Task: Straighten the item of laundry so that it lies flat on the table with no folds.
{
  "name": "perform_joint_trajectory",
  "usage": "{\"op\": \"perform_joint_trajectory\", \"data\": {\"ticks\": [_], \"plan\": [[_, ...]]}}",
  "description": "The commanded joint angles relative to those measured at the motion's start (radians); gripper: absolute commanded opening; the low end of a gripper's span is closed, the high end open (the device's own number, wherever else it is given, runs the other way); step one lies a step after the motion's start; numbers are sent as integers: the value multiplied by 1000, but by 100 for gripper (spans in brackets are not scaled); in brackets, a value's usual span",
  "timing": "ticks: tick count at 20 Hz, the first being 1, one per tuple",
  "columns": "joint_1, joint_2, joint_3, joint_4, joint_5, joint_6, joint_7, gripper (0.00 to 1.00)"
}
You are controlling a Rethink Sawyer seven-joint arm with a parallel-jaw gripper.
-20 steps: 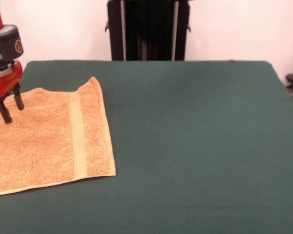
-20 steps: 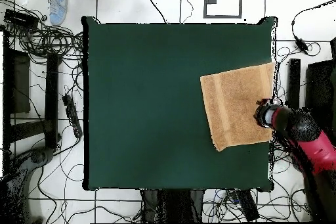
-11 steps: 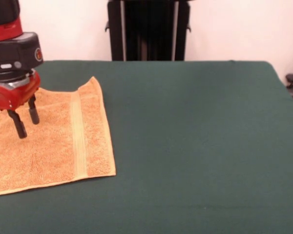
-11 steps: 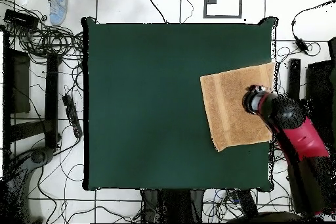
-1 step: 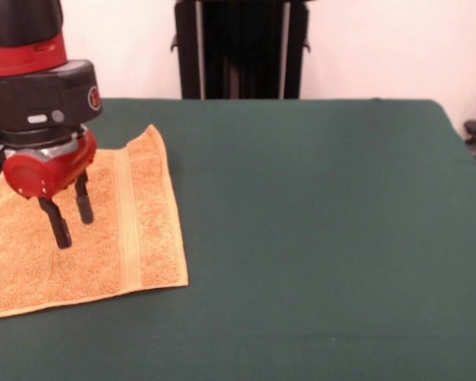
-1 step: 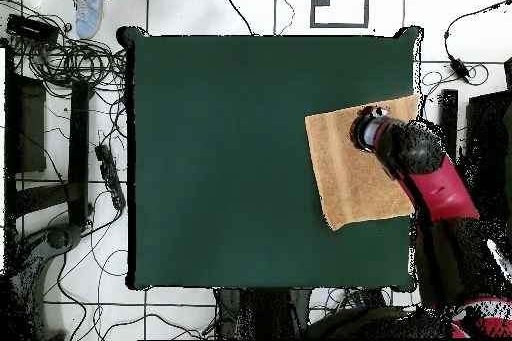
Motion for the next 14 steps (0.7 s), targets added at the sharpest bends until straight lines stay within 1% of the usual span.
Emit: {"op": "perform_joint_trajectory", "data": {"ticks": [1, 4, 7, 9, 12, 13, 14], "plan": [[70, 123, 32, -42, 137, -53, 277, 100], [91, 112, 8, -55, 161, -10, 279, 100], [95, 87, 15, -50, 184, 28, 266, 100], [113, 81, 0, -71, 195, 61, 282, 100], [130, 84, -24, -126, 204, 121, 288, 100], [130, 86, -39, -149, 193, 148, 282, 100], [138, 91, -75, -182, 177, 180, 283, 100]]}}
